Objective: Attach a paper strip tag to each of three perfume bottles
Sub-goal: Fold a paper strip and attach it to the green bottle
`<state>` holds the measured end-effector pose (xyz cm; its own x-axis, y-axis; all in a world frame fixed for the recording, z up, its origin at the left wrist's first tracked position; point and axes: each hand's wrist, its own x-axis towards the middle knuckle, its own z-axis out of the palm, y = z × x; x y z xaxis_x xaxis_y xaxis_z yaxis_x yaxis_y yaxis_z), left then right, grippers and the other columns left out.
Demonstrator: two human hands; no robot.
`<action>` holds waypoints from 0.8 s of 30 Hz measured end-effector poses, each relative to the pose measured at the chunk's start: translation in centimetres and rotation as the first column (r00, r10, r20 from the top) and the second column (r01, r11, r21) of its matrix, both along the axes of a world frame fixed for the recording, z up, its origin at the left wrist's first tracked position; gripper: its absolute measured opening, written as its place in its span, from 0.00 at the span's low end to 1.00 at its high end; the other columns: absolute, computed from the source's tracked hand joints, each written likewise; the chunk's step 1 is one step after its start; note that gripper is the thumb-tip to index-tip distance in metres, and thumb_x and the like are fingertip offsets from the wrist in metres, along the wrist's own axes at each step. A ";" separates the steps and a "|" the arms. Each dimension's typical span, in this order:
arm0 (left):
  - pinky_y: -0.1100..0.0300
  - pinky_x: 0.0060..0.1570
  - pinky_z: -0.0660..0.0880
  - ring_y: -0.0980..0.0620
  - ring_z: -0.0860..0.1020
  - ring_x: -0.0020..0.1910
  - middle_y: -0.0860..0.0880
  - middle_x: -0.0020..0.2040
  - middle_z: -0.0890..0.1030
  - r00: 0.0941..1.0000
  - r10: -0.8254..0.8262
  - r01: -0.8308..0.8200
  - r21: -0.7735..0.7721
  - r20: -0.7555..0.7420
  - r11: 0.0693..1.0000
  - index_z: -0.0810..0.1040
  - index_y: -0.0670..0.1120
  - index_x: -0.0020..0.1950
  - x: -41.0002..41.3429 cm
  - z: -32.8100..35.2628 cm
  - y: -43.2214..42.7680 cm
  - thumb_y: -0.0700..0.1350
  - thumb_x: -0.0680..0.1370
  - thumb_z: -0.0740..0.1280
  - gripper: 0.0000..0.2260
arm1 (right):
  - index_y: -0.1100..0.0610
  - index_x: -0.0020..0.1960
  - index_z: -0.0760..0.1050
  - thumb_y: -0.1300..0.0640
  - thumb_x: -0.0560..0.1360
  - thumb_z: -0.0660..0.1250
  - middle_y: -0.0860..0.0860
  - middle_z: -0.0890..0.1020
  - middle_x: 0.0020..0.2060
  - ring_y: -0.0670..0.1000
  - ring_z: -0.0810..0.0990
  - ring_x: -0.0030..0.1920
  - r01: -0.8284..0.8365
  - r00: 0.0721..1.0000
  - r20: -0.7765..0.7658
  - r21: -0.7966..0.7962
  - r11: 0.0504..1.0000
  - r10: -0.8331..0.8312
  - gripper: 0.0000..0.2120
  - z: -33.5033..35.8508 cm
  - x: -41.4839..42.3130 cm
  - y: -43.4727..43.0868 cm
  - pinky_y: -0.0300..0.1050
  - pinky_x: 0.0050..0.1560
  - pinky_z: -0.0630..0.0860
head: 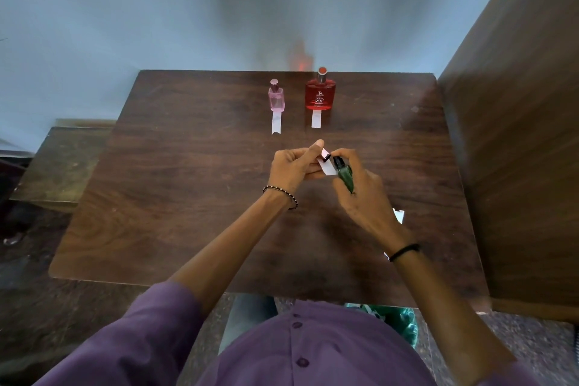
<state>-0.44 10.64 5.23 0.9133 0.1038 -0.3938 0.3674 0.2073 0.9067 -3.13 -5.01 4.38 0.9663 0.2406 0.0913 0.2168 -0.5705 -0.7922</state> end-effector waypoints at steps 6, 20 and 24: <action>0.57 0.45 0.83 0.46 0.87 0.45 0.38 0.46 0.87 0.996 0.089 -0.091 -0.055 -0.027 0.994 0.84 0.32 0.50 -0.2 0.1 -0.7 0.47 0.79 0.71 0.16 | 0.52 0.67 0.66 0.58 0.80 0.64 0.48 0.75 0.40 0.43 0.72 0.34 0.038 0.995 0.094 -0.167 0.985 -0.023 0.17 -0.7 0.4 0.6 0.33 0.33 0.64; 0.54 0.47 0.84 0.46 0.87 0.45 0.40 0.46 0.87 0.987 0.117 -0.130 -0.116 -0.111 0.985 0.84 0.35 0.52 0.0 0.7 -2.0 0.49 0.78 0.71 0.16 | 0.54 0.64 0.67 0.57 0.80 0.64 0.50 0.76 0.36 0.48 0.75 0.32 0.106 0.986 0.151 -0.202 0.974 -0.076 0.14 -1.9 0.7 1.2 0.44 0.30 0.74; 0.57 0.45 0.83 0.48 0.87 0.45 0.42 0.45 0.87 0.990 0.107 -0.117 -0.109 -0.092 0.987 0.85 0.38 0.49 0.2 1.1 -2.0 0.48 0.79 0.71 0.13 | 0.50 0.66 0.65 0.55 0.81 0.64 0.50 0.77 0.40 0.47 0.76 0.35 0.149 0.985 0.108 -0.125 0.981 -0.136 0.16 -2.1 0.5 0.7 0.40 0.31 0.73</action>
